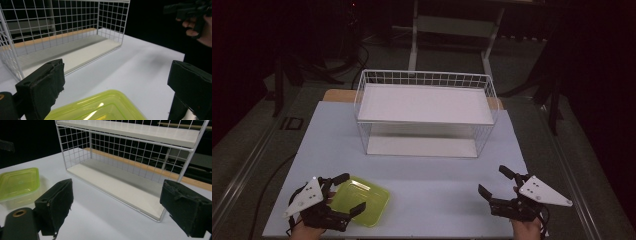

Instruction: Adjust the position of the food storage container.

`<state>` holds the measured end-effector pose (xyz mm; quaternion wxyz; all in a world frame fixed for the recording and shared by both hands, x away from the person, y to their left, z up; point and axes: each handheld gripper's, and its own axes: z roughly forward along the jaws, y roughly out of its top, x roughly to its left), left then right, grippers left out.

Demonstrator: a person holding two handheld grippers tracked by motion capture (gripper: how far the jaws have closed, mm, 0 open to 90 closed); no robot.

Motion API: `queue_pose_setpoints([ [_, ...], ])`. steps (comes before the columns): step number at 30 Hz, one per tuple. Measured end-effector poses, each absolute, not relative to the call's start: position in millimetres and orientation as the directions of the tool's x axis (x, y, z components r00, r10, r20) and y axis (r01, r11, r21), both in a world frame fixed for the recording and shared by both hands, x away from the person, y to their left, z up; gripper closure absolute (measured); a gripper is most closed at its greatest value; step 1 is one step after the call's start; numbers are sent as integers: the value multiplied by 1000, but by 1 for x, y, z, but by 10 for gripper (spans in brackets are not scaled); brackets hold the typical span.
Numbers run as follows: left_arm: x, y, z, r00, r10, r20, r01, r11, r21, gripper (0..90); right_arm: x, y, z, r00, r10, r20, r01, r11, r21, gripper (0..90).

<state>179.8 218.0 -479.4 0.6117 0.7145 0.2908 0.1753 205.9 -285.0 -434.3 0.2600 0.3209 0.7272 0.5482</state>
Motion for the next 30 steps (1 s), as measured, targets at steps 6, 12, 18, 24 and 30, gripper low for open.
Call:
queue_pose_setpoints([
  [6,180,228,-469,767,634,-96,177,-65,982,18,206,-283,-433,-667,745,-8,195,185,963,116],
  [12,181,252,-468,748,659,-72,180,-98,979,19,205,-281,-432,-671,741,-3,202,187,961,116],
  [18,178,272,-472,724,682,-100,252,-126,959,19,201,-283,-430,-652,758,-9,182,168,969,116],
  [24,179,289,-480,707,694,-134,289,-111,951,70,200,-283,-428,-653,758,-6,183,165,969,116],
  [30,181,307,-489,685,722,-95,306,-166,937,442,202,-281,-430,-663,749,-4,194,177,965,117],
])
